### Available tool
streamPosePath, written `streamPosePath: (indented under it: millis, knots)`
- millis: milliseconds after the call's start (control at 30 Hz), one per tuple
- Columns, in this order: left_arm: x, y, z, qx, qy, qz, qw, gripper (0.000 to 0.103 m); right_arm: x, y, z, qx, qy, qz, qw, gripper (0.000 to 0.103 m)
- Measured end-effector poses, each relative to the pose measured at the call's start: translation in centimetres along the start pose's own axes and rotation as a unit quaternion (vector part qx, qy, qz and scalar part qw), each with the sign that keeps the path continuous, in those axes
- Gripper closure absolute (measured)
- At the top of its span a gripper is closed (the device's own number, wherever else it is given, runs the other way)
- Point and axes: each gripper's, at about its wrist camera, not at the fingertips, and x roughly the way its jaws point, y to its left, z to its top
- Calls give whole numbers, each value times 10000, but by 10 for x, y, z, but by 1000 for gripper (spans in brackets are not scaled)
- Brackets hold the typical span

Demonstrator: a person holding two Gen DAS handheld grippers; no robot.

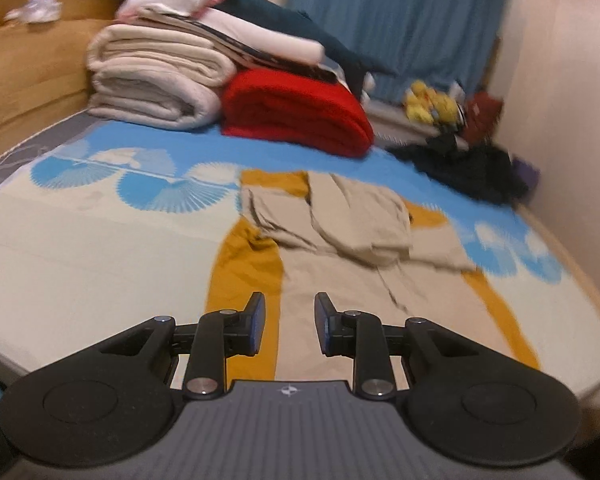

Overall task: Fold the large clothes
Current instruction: 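Lower both grippers to the yellow side edge and close them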

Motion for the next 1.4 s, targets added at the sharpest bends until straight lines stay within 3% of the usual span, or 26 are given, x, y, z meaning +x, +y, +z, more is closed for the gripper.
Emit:
streamPosePath:
  millis: [67,167,333,400,467,733,1000,1100,1167,1200,1233,1333,1400]
  knots:
    - [-3,15,-2,-307,1,-16,9995,74,3,0,1,86,271,-43,9996,65]
    - [14,37,-14,-802,319,56,9963,74,4,-4,-3,9,323,12,9995,65]
    - [66,55,-30,-984,905,361,9904,74,34,-18,-46,-35,758,-140,9970,65]
    - [82,60,-33,-964,1113,518,9878,74,61,-23,-59,-17,1266,-409,9911,65]
    - [94,69,-36,-1081,1282,603,9840,74,81,-27,-63,222,1397,-338,9894,65]
    - [134,99,-52,-1565,1948,1061,9624,72,137,-26,-97,136,2472,-649,9667,65]
    - [155,99,-66,-1356,2246,1269,9566,69,158,-39,-123,500,3128,-848,9447,65]
    - [156,93,-71,-1097,2264,1277,9594,69,163,-37,-133,417,3351,-848,9374,65]
    - [154,89,-73,-939,2272,1254,9612,77,165,-36,-140,388,3483,-891,9323,65]
    - [153,87,-73,-874,2276,1238,9619,91,165,-35,-143,403,3523,-883,9309,66]
    - [152,85,-73,-832,2267,1220,9627,94,165,-35,-144,398,3534,-863,9306,71]
    - [142,82,-69,-803,2080,1147,9680,97,160,-29,-143,237,3474,-821,9338,100]
    - [137,83,-67,-852,2000,1099,9699,97,153,-28,-136,299,3301,-750,9405,102]
